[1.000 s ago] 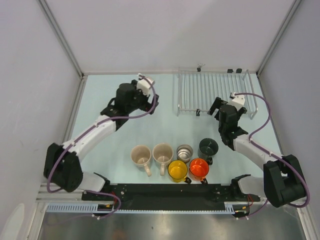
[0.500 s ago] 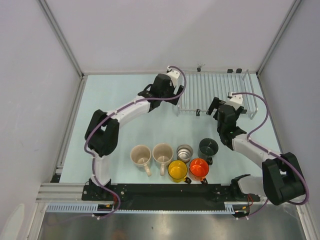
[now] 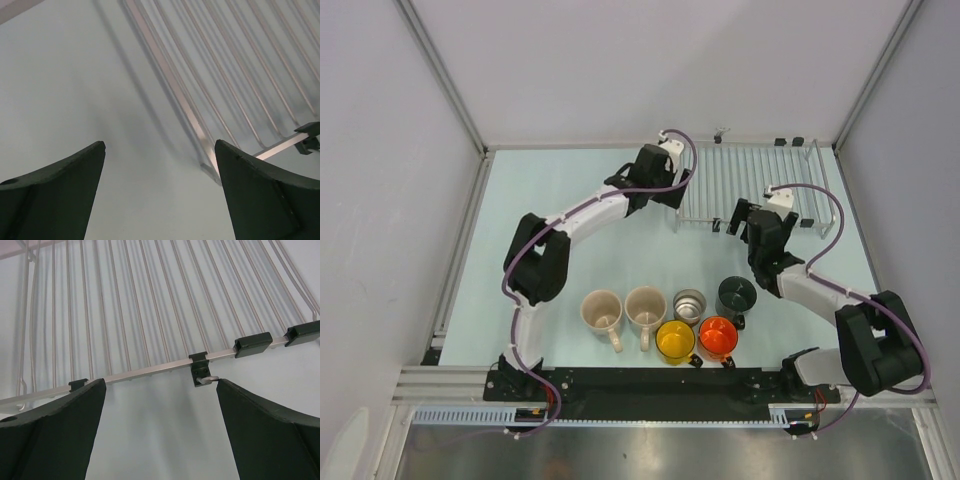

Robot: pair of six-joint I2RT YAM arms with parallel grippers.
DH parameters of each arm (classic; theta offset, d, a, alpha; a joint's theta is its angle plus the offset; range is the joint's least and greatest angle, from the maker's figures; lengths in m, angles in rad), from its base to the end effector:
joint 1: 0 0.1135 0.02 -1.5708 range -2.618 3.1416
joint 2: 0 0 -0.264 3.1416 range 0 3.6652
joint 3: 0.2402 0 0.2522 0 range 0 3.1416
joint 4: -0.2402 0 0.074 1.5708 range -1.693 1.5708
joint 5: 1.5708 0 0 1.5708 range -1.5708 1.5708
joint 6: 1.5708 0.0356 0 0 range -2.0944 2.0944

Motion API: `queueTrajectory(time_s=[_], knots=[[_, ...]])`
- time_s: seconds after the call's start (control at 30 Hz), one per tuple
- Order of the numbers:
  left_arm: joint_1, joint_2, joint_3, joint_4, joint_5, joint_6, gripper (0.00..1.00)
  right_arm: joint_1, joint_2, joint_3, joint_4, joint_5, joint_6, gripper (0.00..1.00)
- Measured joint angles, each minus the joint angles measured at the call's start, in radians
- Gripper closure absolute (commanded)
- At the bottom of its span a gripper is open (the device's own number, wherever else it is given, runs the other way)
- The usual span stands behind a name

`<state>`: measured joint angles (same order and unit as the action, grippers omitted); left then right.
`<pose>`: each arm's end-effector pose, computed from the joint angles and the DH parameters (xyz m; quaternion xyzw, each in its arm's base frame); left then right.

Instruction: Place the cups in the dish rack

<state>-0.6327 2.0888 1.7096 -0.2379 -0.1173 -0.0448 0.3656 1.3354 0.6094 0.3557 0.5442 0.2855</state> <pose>0.3974 -0.2862 0.2446 0.2312 0.8567 -0.1031 0.4495 0.2670 0.0825 0.2147 0.1199 0.8003 -0.0361 0.5864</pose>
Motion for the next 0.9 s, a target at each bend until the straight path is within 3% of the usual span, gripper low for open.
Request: queueTrajectory(time_s=[0.33, 0.53, 0.63, 0.67, 0.73, 0.9], knots=[[-0.019, 0.007, 0.033, -0.005, 0.104, -0.058, 0.05, 0.003, 0.019, 0.007, 0.009, 0.005, -0.010, 0.01], [-0.040, 0.073, 0.070, -0.011, 0.088, -0.066, 0.17, 0.003, 0.017, 0.006, 0.010, 0.008, -0.010, 0.09], [-0.043, 0.105, 0.072, -0.016, 0.066, -0.070, 0.36, 0.004, 0.006, 0.004, 0.019, 0.007, -0.010, 0.10], [-0.043, 0.113, 0.072, -0.018, 0.060, -0.070, 0.52, 0.004, 0.001, 0.002, 0.022, 0.007, -0.010, 0.11], [-0.043, 0.122, 0.071, -0.019, 0.042, -0.073, 0.67, 0.004, -0.015, -0.006, 0.036, 0.006, -0.010, 0.11], [-0.041, 0.124, 0.066, -0.015, 0.002, -0.084, 0.74, 0.003, -0.054, -0.028, 0.064, 0.007, -0.010, 0.13]])
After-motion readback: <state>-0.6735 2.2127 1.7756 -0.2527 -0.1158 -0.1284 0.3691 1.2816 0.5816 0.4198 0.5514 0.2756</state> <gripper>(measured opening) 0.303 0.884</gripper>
